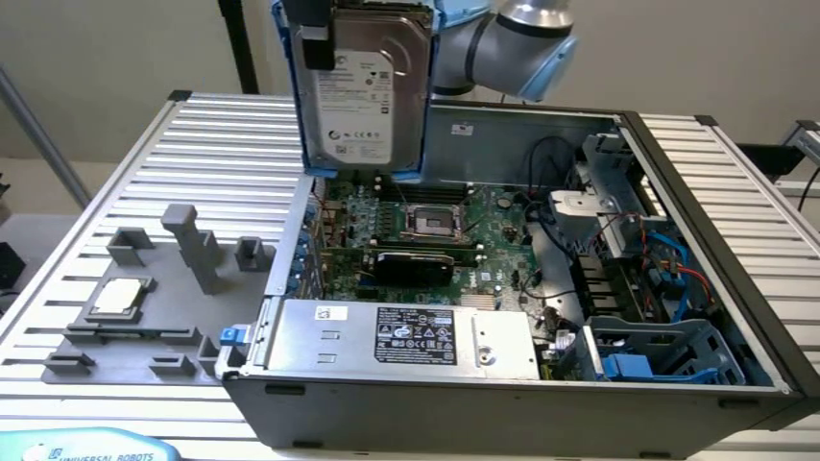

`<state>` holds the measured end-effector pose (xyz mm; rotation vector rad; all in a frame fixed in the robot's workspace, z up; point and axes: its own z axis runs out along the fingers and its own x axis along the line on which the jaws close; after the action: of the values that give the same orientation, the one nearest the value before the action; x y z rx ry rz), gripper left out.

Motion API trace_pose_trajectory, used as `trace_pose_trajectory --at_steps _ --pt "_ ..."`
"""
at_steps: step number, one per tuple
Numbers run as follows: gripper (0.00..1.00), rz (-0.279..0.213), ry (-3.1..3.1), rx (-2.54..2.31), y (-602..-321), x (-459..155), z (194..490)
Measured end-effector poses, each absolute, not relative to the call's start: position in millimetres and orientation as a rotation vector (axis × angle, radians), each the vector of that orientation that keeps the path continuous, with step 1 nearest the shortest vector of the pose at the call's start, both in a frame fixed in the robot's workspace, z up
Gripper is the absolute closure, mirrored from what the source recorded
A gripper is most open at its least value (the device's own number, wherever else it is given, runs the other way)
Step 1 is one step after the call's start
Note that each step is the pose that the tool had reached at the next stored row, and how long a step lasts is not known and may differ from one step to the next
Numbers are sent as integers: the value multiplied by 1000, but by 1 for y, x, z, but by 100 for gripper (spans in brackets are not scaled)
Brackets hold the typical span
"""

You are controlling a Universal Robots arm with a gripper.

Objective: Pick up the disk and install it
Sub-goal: 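Pick up the disk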

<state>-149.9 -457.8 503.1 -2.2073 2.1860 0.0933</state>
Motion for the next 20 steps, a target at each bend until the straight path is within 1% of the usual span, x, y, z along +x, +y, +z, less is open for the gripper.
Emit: trace_pose_trajectory --at_steps 20 --pt "67 96 2185 -2206 -502 -65 504"
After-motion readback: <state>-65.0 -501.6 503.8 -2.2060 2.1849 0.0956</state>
